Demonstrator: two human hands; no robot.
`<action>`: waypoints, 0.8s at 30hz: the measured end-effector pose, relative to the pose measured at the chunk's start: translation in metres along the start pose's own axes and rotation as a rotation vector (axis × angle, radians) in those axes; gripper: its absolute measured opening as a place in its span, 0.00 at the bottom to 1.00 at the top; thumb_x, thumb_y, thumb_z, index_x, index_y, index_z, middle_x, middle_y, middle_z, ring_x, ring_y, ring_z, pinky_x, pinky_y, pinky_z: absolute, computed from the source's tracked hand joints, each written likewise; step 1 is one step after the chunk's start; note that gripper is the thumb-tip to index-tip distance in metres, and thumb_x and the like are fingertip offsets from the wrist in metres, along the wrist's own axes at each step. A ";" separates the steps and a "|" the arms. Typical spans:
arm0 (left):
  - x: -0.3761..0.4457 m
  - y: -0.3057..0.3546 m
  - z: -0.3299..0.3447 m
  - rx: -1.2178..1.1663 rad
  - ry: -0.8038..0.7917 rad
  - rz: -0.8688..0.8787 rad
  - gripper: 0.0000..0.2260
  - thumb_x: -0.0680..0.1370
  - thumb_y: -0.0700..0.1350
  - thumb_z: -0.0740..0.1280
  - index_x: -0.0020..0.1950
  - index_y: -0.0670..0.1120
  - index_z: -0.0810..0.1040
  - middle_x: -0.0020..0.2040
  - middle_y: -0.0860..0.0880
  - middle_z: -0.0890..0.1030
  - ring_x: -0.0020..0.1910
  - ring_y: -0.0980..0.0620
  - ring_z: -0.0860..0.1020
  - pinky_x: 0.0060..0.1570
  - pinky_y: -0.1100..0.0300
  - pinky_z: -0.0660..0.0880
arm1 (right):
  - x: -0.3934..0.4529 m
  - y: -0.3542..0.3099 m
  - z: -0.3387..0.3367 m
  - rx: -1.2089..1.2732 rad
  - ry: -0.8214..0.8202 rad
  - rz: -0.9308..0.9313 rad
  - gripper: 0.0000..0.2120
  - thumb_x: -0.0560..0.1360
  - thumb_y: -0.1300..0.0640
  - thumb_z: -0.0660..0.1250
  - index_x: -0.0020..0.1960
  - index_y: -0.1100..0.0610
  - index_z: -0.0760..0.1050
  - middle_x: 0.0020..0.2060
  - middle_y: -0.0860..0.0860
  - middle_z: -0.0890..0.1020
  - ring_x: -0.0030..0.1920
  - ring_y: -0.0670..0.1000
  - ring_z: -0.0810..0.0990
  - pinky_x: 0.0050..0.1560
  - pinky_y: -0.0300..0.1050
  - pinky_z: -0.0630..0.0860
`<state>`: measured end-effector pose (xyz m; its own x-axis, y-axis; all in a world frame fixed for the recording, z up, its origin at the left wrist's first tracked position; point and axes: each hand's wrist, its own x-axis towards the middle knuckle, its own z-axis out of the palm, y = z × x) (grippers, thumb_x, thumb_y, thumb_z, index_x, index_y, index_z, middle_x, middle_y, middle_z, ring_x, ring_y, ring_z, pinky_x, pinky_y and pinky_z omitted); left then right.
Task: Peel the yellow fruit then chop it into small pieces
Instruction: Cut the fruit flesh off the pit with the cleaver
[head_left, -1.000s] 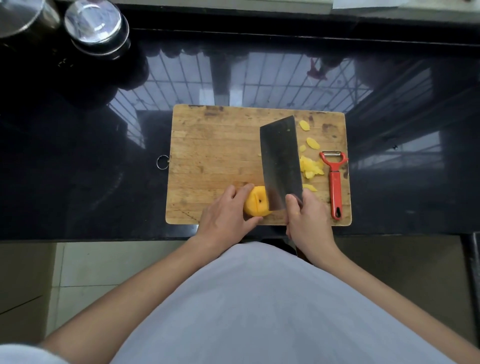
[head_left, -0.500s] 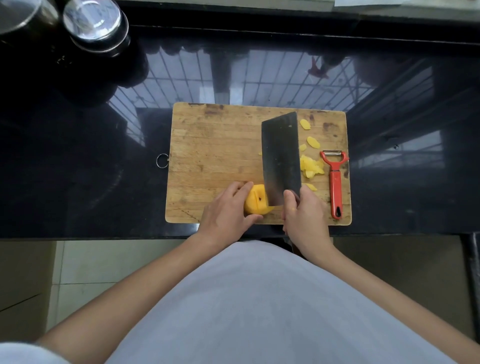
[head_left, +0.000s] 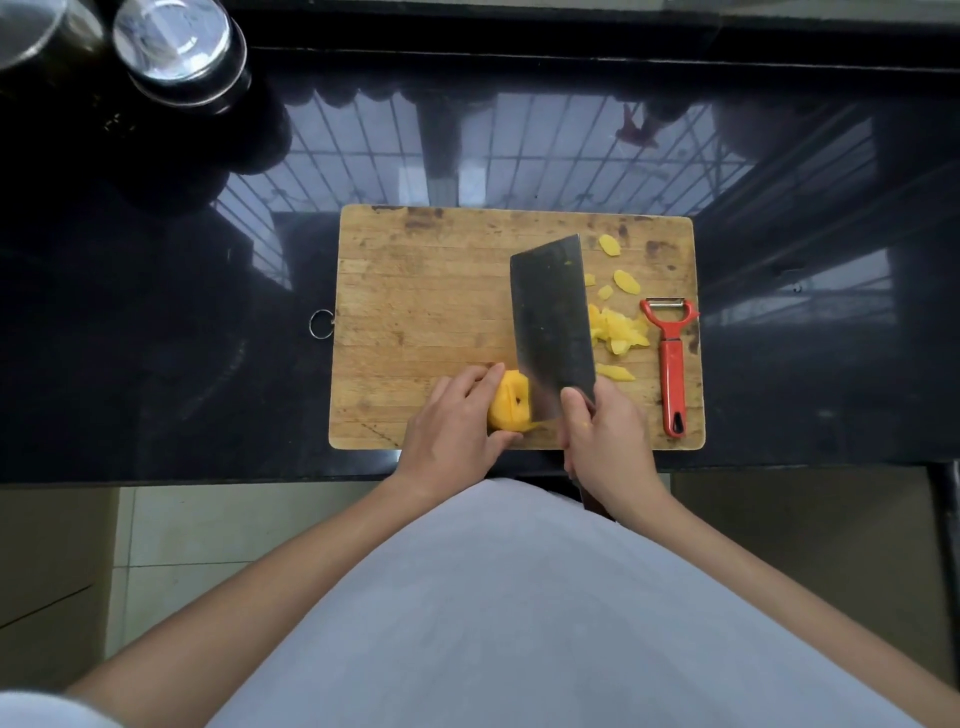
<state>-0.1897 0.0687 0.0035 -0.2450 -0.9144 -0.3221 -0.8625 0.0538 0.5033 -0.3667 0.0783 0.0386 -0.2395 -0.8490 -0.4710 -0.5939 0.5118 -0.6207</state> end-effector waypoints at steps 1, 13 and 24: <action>0.001 0.001 0.000 0.001 -0.001 0.000 0.38 0.76 0.57 0.75 0.82 0.51 0.63 0.72 0.55 0.71 0.68 0.51 0.68 0.56 0.51 0.78 | 0.001 0.001 0.001 -0.001 0.002 -0.002 0.15 0.82 0.45 0.57 0.44 0.54 0.70 0.35 0.56 0.79 0.37 0.61 0.80 0.36 0.62 0.80; 0.003 0.003 -0.002 0.001 -0.016 -0.005 0.39 0.77 0.56 0.75 0.83 0.49 0.62 0.73 0.53 0.72 0.69 0.51 0.69 0.56 0.54 0.75 | 0.004 -0.003 -0.006 0.149 -0.081 0.006 0.13 0.84 0.53 0.58 0.48 0.62 0.71 0.29 0.55 0.79 0.26 0.53 0.76 0.28 0.50 0.77; -0.002 0.002 0.003 -0.110 -0.028 -0.027 0.39 0.79 0.56 0.72 0.84 0.49 0.57 0.77 0.52 0.68 0.73 0.52 0.65 0.70 0.56 0.67 | 0.006 0.002 0.003 0.014 -0.044 -0.025 0.12 0.84 0.48 0.58 0.45 0.53 0.70 0.37 0.55 0.80 0.37 0.55 0.81 0.34 0.52 0.79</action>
<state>-0.1925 0.0717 0.0028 -0.2361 -0.9034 -0.3579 -0.8156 -0.0160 0.5784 -0.3667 0.0743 0.0325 -0.1905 -0.8554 -0.4816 -0.5888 0.4921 -0.6412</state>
